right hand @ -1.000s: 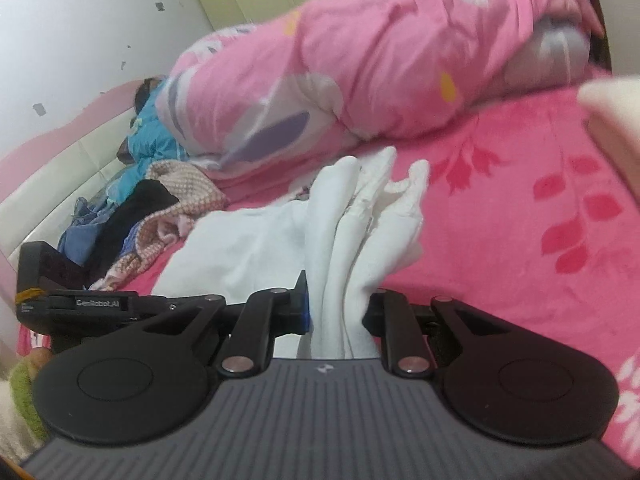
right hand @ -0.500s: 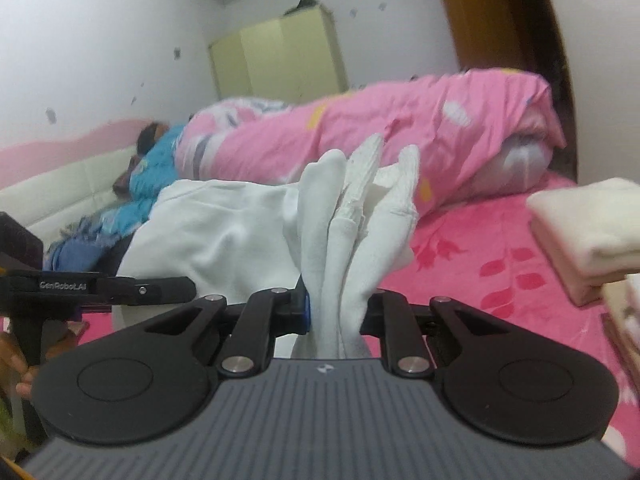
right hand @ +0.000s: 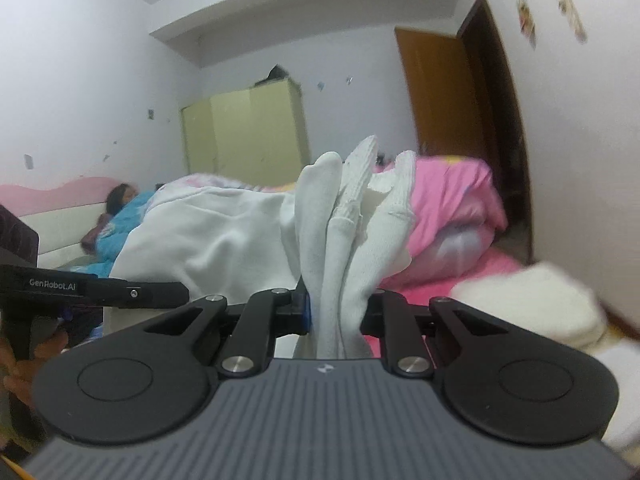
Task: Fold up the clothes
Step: 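Carry the shirt to the bed's end by the wall and open the right gripper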
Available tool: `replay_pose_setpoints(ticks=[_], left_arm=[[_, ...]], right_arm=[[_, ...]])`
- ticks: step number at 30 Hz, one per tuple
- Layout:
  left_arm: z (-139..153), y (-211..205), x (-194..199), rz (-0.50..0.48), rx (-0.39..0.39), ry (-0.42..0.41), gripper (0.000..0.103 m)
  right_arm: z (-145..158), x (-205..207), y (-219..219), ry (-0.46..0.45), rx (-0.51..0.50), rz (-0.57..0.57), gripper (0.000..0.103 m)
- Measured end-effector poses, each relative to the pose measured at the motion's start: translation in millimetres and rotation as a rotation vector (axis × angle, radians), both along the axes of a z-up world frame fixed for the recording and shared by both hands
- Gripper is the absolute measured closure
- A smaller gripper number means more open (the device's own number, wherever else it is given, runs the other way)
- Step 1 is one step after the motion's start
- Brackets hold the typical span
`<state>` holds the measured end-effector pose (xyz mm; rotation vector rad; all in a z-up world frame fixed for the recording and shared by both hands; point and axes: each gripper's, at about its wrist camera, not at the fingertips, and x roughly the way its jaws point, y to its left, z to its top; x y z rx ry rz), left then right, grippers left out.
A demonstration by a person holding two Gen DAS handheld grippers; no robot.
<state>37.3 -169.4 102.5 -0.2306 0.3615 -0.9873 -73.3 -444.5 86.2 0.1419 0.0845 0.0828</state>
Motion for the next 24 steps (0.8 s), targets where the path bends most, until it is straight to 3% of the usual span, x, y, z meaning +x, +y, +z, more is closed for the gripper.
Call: replay_pose_setpoints(ticks=[4, 11, 24], left_arm=[[21, -54, 27, -0.043, -0.03, -0.024, 0.084], [38, -145, 77, -0.104, -0.06, -0.086, 0.084], [0, -247, 178, -0.098, -0.016, -0.034, 0.084]], right_arm=[[27, 16, -43, -0.047, -0.07, -0.069, 0.09], [53, 65, -134, -0.095, -0.082, -0.157, 0.09], [26, 169, -252, -0.057, -0.107, -0.156, 0.09]])
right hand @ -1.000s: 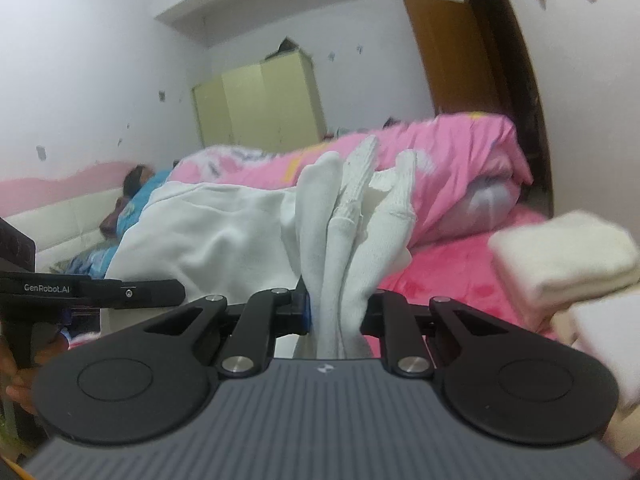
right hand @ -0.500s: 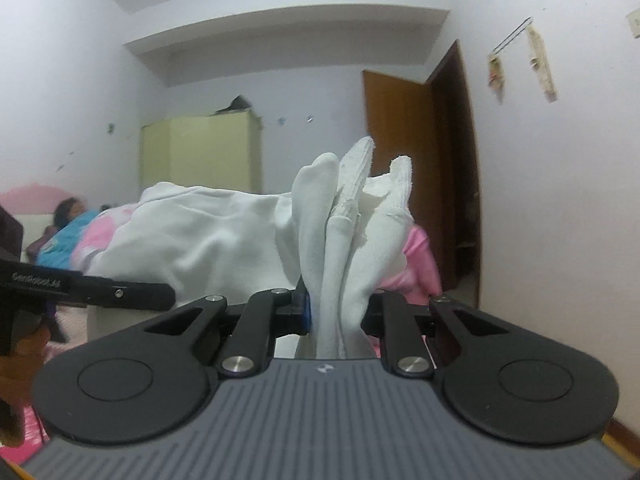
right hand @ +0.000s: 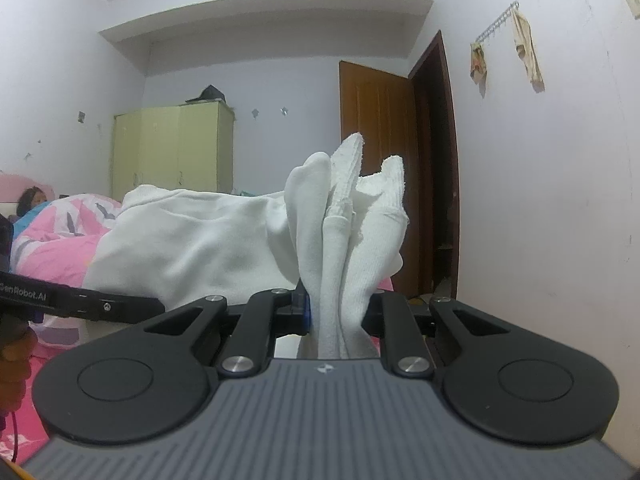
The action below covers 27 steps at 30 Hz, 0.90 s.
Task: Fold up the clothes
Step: 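Carry the shirt to the bed's end by the wall and open the right gripper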
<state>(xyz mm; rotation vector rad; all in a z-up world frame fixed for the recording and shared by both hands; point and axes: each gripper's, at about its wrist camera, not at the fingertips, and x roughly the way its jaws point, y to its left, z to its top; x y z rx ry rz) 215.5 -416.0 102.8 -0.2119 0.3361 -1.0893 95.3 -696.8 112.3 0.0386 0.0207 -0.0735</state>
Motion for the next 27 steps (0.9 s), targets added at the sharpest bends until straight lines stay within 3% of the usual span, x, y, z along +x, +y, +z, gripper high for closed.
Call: replay_pose_setpoints(ticks=[9, 22, 25, 27], left_arm=[[-24, -33, 45, 0.013, 0.021, 0.055, 0.084], [-77, -44, 123, 0.085, 0.073, 0.203, 0.083], [-97, -50, 143, 0.133, 0.117, 0.235, 0.07], [-112, -54, 156, 0.194, 0.163, 0.268, 0.045]], right_arm=[[-21, 42, -37, 0.029, 0.033, 0.027, 0.09], [-71, 122, -46, 0.201, 0.043, 0.088, 0.089], [-86, 144, -49, 0.253, 0.065, 0.092, 0.084], [-100, 163, -55, 0.32, 0.111, 0.061, 0.071]])
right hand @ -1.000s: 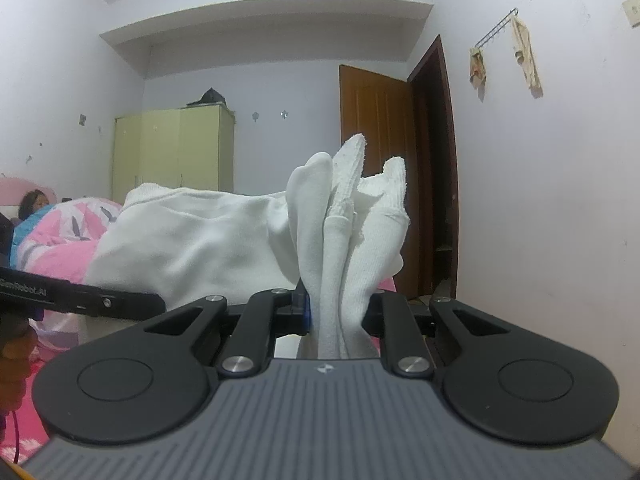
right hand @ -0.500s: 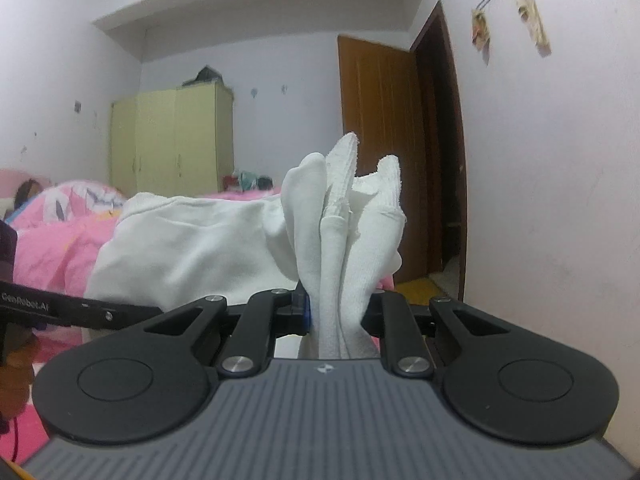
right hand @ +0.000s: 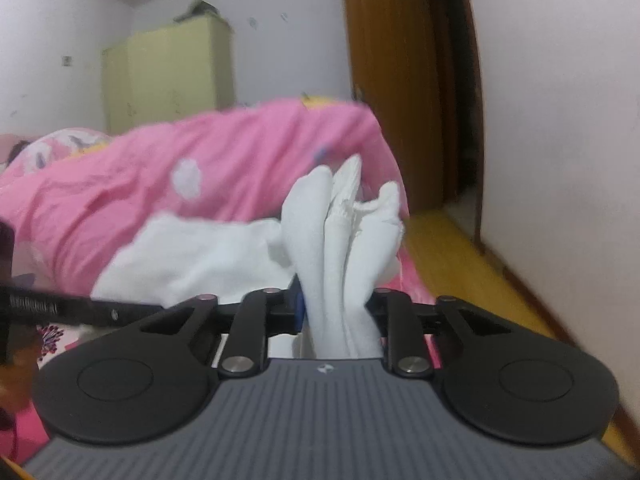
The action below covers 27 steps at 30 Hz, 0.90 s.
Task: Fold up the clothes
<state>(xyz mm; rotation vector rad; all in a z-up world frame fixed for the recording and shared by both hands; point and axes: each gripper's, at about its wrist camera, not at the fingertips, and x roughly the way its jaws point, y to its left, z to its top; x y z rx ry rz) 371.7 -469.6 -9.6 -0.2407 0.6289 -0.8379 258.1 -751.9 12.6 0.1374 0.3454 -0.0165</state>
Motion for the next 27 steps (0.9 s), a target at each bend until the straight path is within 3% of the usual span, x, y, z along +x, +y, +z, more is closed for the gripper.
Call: replay_pose_setpoints(ticks=[3, 4, 6, 8, 9, 11, 12, 13, 15, 18, 21, 23, 25, 27], left_arm=[[-20, 6, 18, 0.074, 0.016, 0.069, 0.041], [-20, 11, 19, 0.093, 0.004, 0.066, 0.039], [-15, 22, 18, 0.122, -0.024, 0.027, 0.03], [-10, 33, 17, 0.152, -0.053, -0.012, 0.029], [-5, 35, 15, 0.151, -0.056, -0.036, 0.029], [6, 27, 7, 0.112, -0.031, -0.097, 0.03], [11, 19, 1, 0.08, -0.005, -0.129, 0.03], [14, 10, -2, 0.05, 0.025, -0.153, 0.03], [15, -11, -7, 0.004, 0.092, -0.18, 0.03], [1, -36, 2, 0.018, 0.177, -0.168, 0.032], [-23, -52, 21, 0.082, 0.289, -0.126, 0.037], [-37, -51, 30, 0.11, 0.29, -0.095, 0.033], [-36, -45, 26, 0.117, 0.28, -0.109, 0.03], [-29, -38, 18, 0.12, 0.271, -0.139, 0.026]], right_arm=[[-14, 21, -7, 0.111, -0.002, -0.121, 0.043], [-14, 20, -9, 0.113, -0.006, -0.165, 0.039], [-8, 5, -19, 0.046, 0.024, -0.227, 0.035], [-1, -18, -30, -0.054, 0.074, -0.273, 0.034], [4, -30, -34, -0.1, 0.098, -0.281, 0.036], [11, -42, -35, -0.128, 0.118, -0.245, 0.056], [12, -41, -33, -0.105, 0.116, -0.221, 0.08], [12, -37, -29, -0.068, 0.107, -0.198, 0.094], [10, -22, -19, 0.001, 0.091, -0.13, 0.096], [-4, 7, -5, 0.112, 0.08, -0.052, 0.097], [-28, 31, -14, 0.24, 0.091, -0.149, 0.097], [-49, 40, -27, 0.314, 0.133, -0.24, 0.097], [-61, 37, -40, 0.319, 0.21, -0.293, 0.098], [-55, 17, -50, 0.249, 0.264, -0.343, 0.097]])
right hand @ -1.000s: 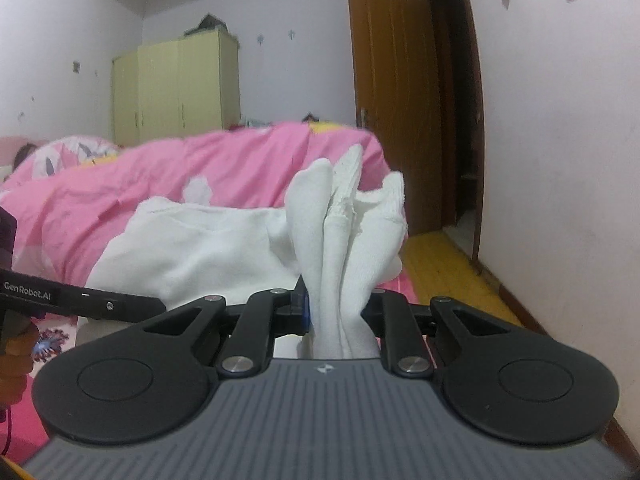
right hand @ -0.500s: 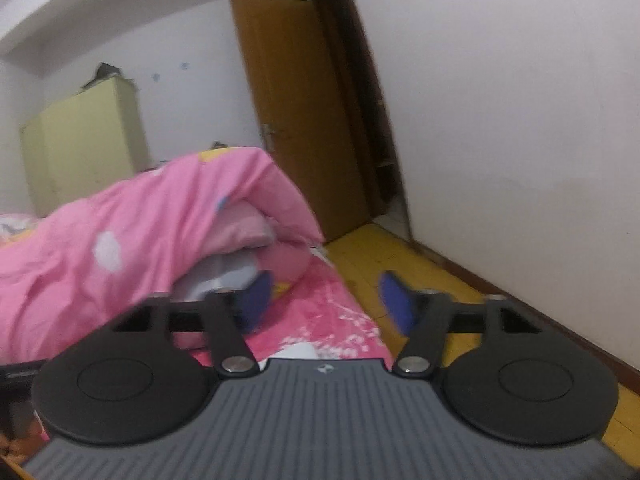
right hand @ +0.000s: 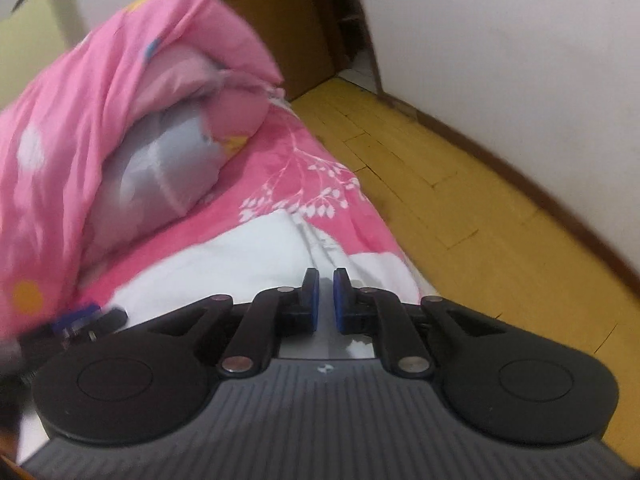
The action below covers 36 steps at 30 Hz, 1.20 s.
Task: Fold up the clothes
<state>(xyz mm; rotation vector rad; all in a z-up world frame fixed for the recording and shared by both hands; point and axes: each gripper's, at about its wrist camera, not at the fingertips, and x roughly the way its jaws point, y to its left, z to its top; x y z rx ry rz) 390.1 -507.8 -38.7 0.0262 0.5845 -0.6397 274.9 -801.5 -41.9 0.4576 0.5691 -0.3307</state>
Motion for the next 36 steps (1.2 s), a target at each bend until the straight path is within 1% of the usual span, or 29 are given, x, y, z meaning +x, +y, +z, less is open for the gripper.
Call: replay_pose_setpoints(ticks=[1, 5, 6, 8, 9, 11, 13, 14, 15, 16, 17, 18, 19, 20, 21, 23, 24, 26, 27, 28, 29, 30, 31, 32, 34, 35, 36], left_arm=[[3, 3, -4, -0.001, -0.004, -0.015, 0.025], [17, 17, -19, -0.005, -0.018, -0.075, 0.026], [20, 20, -23, -0.006, -0.021, -0.09, 0.027], [27, 27, -30, -0.008, -0.028, -0.12, 0.027], [29, 28, -39, -0.037, -0.02, -0.137, 0.026], [31, 24, -69, -0.15, 0.021, -0.175, 0.026], [33, 21, -98, -0.263, 0.062, -0.213, 0.026], [33, 19, -112, -0.319, 0.083, -0.232, 0.026], [31, 15, -123, -0.344, 0.112, -0.249, 0.026], [25, 8, -131, -0.338, 0.149, -0.265, 0.026], [20, 5, -134, -0.33, 0.161, -0.264, 0.025], [17, 3, -133, -0.319, 0.149, -0.245, 0.024], [16, 2, -131, -0.319, 0.138, -0.22, 0.024], [16, 1, -129, -0.318, 0.133, -0.202, 0.024], [18, 0, -129, -0.308, 0.136, -0.199, 0.023], [18, -1, -131, -0.299, 0.143, -0.201, 0.022], [18, -1, -132, -0.298, 0.143, -0.203, 0.022], [15, 2, -132, -0.292, 0.128, -0.205, 0.022], [14, 4, -132, -0.288, 0.118, -0.205, 0.022], [12, 6, -132, -0.284, 0.106, -0.206, 0.021], [10, 7, -133, -0.283, 0.097, -0.208, 0.019], [9, 6, -134, -0.29, 0.095, -0.214, 0.018], [7, 5, -136, -0.305, 0.097, -0.223, 0.017], [6, 3, -138, -0.31, 0.1, -0.23, 0.015], [5, -1, -140, -0.301, 0.108, -0.241, 0.012], [4, -2, -140, -0.296, 0.103, -0.238, 0.01], [3, -2, -138, -0.294, 0.093, -0.232, 0.009]], right_arm=[[3, -10, -5, -0.035, 0.017, -0.033, 0.092], [16, -51, -24, -0.173, 0.087, -0.163, 0.092], [21, -64, -25, -0.195, 0.075, -0.17, 0.092], [37, -98, -15, -0.191, -0.029, -0.103, 0.092], [41, -114, -6, -0.173, -0.072, -0.054, 0.092], [49, -141, 14, -0.144, -0.155, 0.048, 0.092], [50, -155, 34, -0.126, -0.214, 0.134, 0.094], [49, -158, 44, -0.117, -0.231, 0.178, 0.094], [47, -161, 54, -0.107, -0.249, 0.221, 0.094], [45, -161, 61, -0.091, -0.268, 0.252, 0.094], [36, -155, 63, -0.053, -0.27, 0.258, 0.094], [21, -147, 63, 0.006, -0.244, 0.254, 0.095], [7, -142, 64, 0.057, -0.239, 0.246, 0.095], [-1, -143, 66, 0.082, -0.263, 0.236, 0.095], [1, -147, 66, 0.088, -0.266, 0.228, 0.095], [18, -153, 64, 0.095, -0.235, 0.19, 0.095], [27, -152, 67, 0.086, -0.25, 0.18, 0.095], [42, -151, 76, 0.036, -0.301, 0.197, 0.095], [48, -149, 79, 0.01, -0.312, 0.209, 0.095], [48, -144, 82, -0.01, -0.301, 0.228, 0.095], [43, -138, 82, -0.005, -0.299, 0.245, 0.096], [33, -128, 83, 0.037, -0.315, 0.25, 0.096], [20, -116, 82, 0.101, -0.341, 0.244, 0.097], [13, -108, 81, 0.14, -0.347, 0.232, 0.097], [21, -107, 75, 0.148, -0.301, 0.194, 0.095], [27, -106, 75, 0.144, -0.295, 0.182, 0.095], [36, -107, 78, 0.119, -0.319, 0.18, 0.095]])
